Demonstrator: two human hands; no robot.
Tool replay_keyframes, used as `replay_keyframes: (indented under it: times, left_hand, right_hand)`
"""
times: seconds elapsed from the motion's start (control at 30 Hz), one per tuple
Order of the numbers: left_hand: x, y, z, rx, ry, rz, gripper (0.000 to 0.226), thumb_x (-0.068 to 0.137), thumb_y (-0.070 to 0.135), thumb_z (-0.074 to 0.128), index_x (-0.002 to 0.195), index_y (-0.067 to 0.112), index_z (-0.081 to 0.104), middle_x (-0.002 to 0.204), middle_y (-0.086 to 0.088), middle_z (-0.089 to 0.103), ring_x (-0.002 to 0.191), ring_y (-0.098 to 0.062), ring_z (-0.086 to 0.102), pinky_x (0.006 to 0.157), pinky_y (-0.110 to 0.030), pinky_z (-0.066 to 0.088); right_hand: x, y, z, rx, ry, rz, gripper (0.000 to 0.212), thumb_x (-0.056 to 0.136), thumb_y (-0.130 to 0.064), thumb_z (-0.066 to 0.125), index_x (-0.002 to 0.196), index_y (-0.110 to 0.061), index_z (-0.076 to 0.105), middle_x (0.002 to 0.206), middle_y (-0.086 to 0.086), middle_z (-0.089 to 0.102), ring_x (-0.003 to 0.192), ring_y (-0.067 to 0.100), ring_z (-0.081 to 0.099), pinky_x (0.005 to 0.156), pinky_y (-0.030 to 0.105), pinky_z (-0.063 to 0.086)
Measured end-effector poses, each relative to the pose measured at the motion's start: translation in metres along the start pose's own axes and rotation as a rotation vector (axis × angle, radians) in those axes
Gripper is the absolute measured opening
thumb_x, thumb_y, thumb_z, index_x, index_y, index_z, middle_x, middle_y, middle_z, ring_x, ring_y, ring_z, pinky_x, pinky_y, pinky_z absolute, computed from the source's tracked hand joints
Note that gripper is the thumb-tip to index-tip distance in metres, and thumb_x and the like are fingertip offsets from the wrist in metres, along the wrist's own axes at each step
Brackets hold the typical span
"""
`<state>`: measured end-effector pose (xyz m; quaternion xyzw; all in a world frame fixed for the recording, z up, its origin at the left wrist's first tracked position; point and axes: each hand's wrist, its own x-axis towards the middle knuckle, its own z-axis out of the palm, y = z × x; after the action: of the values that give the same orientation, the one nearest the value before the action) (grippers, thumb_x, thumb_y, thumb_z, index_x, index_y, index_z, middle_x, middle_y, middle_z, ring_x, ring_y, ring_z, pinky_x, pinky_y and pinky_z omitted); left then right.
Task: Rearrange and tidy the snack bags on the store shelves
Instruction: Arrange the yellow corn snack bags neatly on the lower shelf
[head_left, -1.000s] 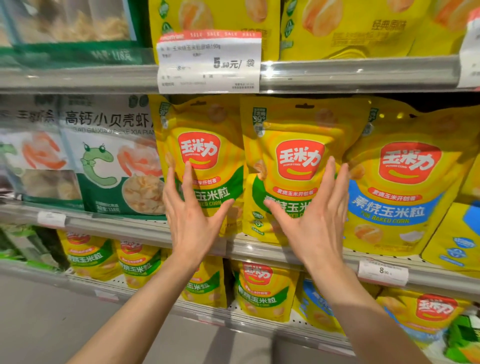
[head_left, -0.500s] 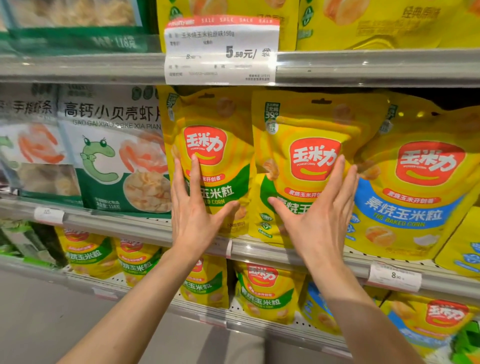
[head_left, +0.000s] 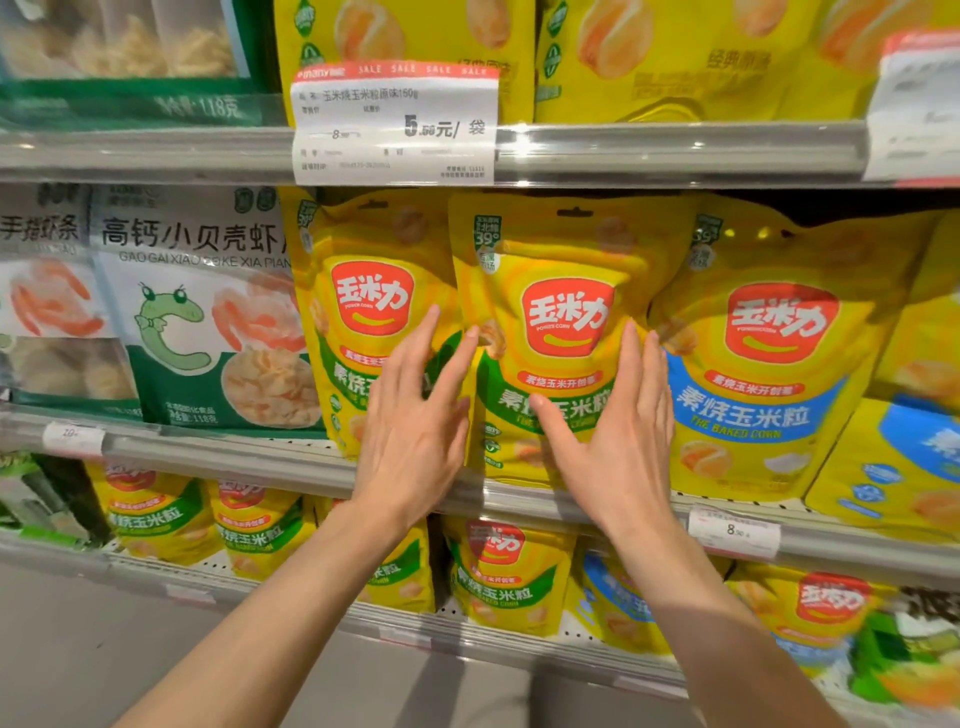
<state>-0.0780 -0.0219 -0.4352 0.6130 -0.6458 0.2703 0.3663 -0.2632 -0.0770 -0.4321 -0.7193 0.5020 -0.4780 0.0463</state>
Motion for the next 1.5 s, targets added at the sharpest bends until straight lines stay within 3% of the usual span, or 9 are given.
replay_keyframes:
  times: [0.17,0.33,0.43,0.57,0.7,0.93,1.3,1.5]
  left_hand:
    - [0.002,0.011,0.004,0.036,-0.134,-0.008,0.078,0.088,0.008,0.069,0.158,0.018,0.037,0.171,-0.014,0.015,0.154,-0.038,0.023,0.116,-0.058,0.034]
    - [0.002,0.04,0.003,-0.027,-0.01,-0.04,0.057,0.091,0.019,0.069,0.145,0.012,0.052,0.164,-0.02,0.027,0.148,-0.041,0.031,0.115,-0.055,0.032]
    - [0.014,0.067,0.01,0.003,-0.002,0.045,0.059,0.093,0.034,0.065,0.148,0.017,0.05,0.165,-0.02,0.026,0.152,-0.039,0.023,0.118,-0.058,0.026]
    - [0.039,0.09,0.019,0.068,-0.043,0.023,0.08,0.09,0.051,0.068,0.159,0.029,0.034,0.172,-0.016,0.007,0.159,-0.036,0.003,0.121,-0.069,0.011]
    - [0.051,0.095,0.028,0.142,-0.096,0.033,0.094,0.087,0.059,0.069,0.163,0.03,0.021,0.172,-0.015,-0.001,0.159,-0.037,-0.003,0.118,-0.074,0.012]
    - [0.051,0.086,0.034,0.124,-0.094,0.069,0.102,0.084,0.04,0.08,0.164,0.027,0.018,0.172,-0.016,-0.003,0.158,-0.038,-0.006,0.12,-0.07,0.019]
    - [0.048,0.079,0.03,0.117,-0.083,0.094,0.096,0.087,0.043,0.077,0.163,0.026,0.021,0.172,-0.015,-0.001,0.159,-0.036,-0.006,0.123,-0.067,0.013]
    - [0.042,0.091,0.021,0.154,-0.065,0.07,0.086,0.091,0.043,0.069,0.162,0.023,0.026,0.172,-0.017,0.005,0.159,-0.035,0.001,0.125,-0.062,0.01]
  right_hand:
    - [-0.005,0.031,-0.033,-0.094,-0.061,-0.081,0.088,0.097,-0.045,0.065,0.165,-0.018,0.016,0.173,0.01,0.013,0.16,0.026,0.013,0.127,0.045,0.016]
    - [0.001,0.066,-0.075,-0.078,0.164,0.087,0.074,0.092,-0.034,0.074,0.152,-0.006,0.042,0.151,0.02,0.045,0.139,0.04,0.042,0.113,0.051,0.036]
    - [0.013,0.081,-0.098,-0.099,0.202,0.195,0.086,0.088,-0.041,0.077,0.153,-0.001,0.037,0.148,0.024,0.045,0.14,0.041,0.039,0.114,0.049,0.032]
    - [0.033,0.085,-0.108,-0.106,0.189,0.275,0.11,0.083,-0.058,0.077,0.161,-0.006,0.02,0.155,0.021,0.035,0.145,0.039,0.033,0.116,0.047,0.03]
    - [0.048,0.08,-0.101,-0.134,0.189,0.321,0.119,0.08,-0.066,0.074,0.163,-0.009,0.011,0.159,0.019,0.03,0.147,0.037,0.03,0.118,0.046,0.029]
    - [0.045,0.083,-0.084,-0.109,0.2,0.33,0.115,0.083,-0.063,0.074,0.164,-0.012,0.01,0.161,0.018,0.025,0.147,0.038,0.03,0.118,0.047,0.031]
    - [0.039,0.088,-0.079,-0.07,0.159,0.257,0.109,0.086,-0.064,0.07,0.164,-0.015,0.012,0.163,0.013,0.023,0.148,0.032,0.031,0.117,0.043,0.034]
    - [0.022,0.093,-0.093,-0.114,0.141,0.207,0.094,0.094,-0.055,0.065,0.164,-0.013,0.016,0.164,0.016,0.025,0.15,0.035,0.03,0.119,0.049,0.033]
